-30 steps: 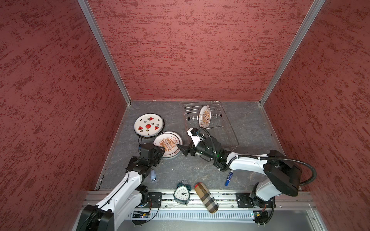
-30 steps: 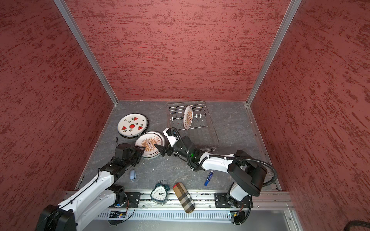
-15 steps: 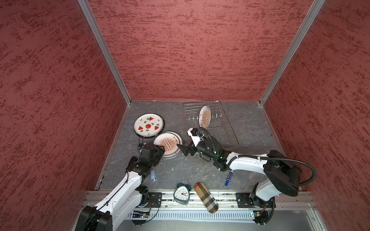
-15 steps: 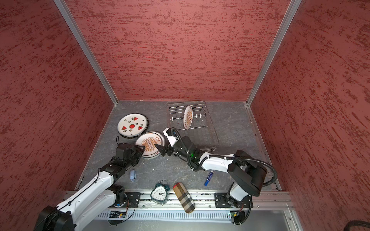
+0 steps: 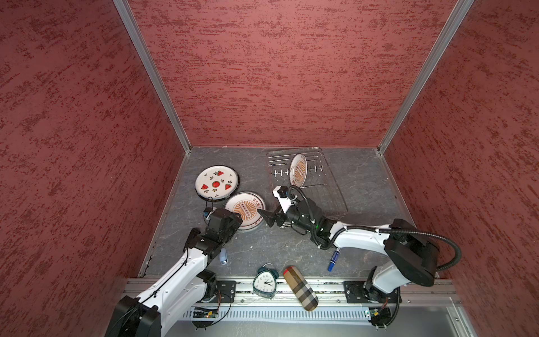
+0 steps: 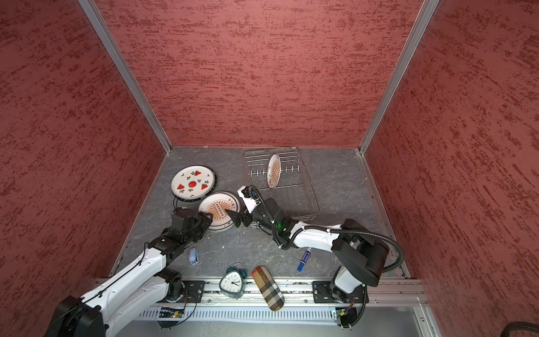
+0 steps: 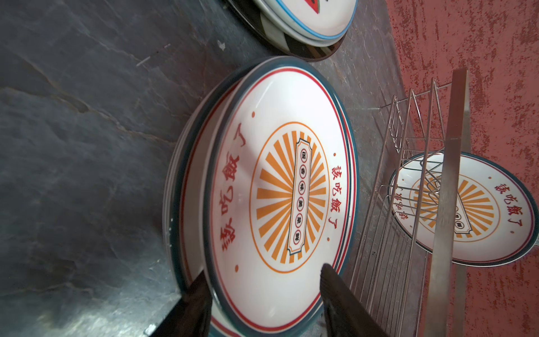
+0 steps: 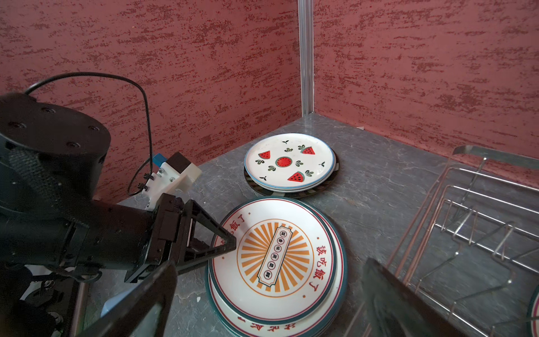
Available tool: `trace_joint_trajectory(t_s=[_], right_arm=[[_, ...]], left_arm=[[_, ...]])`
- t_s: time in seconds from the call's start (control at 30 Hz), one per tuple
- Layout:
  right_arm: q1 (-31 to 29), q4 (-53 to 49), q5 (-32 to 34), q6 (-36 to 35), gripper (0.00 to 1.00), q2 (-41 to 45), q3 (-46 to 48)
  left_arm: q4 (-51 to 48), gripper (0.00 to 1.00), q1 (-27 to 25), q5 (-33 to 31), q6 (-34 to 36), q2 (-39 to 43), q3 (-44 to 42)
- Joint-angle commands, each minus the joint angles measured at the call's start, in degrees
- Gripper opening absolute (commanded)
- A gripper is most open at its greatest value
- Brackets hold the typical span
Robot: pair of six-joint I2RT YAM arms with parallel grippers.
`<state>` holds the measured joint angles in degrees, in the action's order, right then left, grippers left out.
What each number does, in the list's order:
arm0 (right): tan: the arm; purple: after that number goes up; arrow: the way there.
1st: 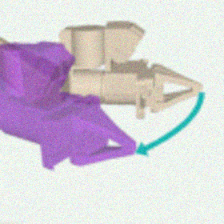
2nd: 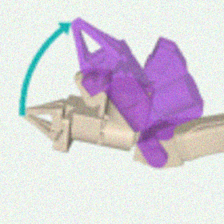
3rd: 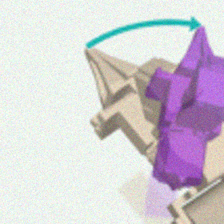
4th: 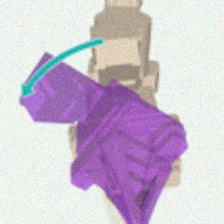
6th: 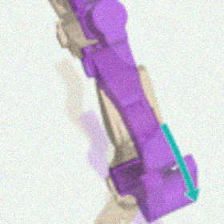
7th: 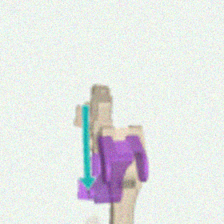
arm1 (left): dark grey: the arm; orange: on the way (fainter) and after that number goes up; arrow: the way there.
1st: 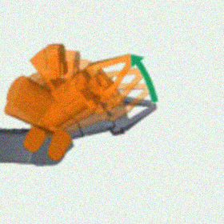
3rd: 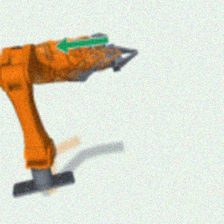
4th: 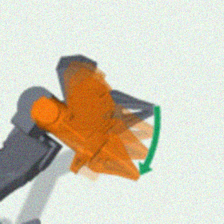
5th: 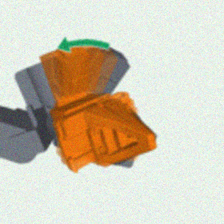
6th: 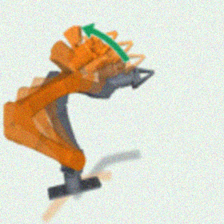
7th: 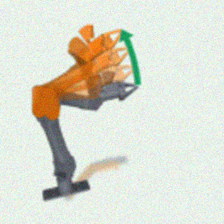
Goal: Unload the plates from the dish rack
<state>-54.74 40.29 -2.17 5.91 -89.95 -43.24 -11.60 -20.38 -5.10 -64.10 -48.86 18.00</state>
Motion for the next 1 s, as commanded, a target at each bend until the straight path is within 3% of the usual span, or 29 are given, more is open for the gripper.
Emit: trace_joint_trajectory(t_s=[0.0,0.13,0.33,0.67,0.9,0.97], right_arm=[[-0.6,0.5,1.6,-1.3,0.99,-0.2,-1.2],[-0.6,0.6,2.2,-1.3,0.99,-0.1,-0.9],[-0.6,0.8,2.5,-1.3,0.99,0.0,-0.6],[-0.6,0.8,2.9,-1.4,0.99,0.3,-0.1],[-0.6,0.8,3.1,-1.5,0.99,0.3,-0.1],[-0.6,0.8,3.1,-1.5,0.99,0.5,0.1]], left_arm=[[-1.3,0.5,-0.4,-3.1,1.1,-0.4,2.3],[-2.5,0.4,-1.5,-7.0,-0.1,0.2,2.3],[-1.9,0.38,-1.6,-5.8,-0.3,-1.4,2.6],[-3.0,0.21,-1.8,-8.4,-1.7,-3.2,3.1],[-2.3,0.22,-1.8,-7.4,-1.5,-4.6,3.4],[-2.5,0.33,-1.8,-8.4,-1.5,-4.8,3.4]])
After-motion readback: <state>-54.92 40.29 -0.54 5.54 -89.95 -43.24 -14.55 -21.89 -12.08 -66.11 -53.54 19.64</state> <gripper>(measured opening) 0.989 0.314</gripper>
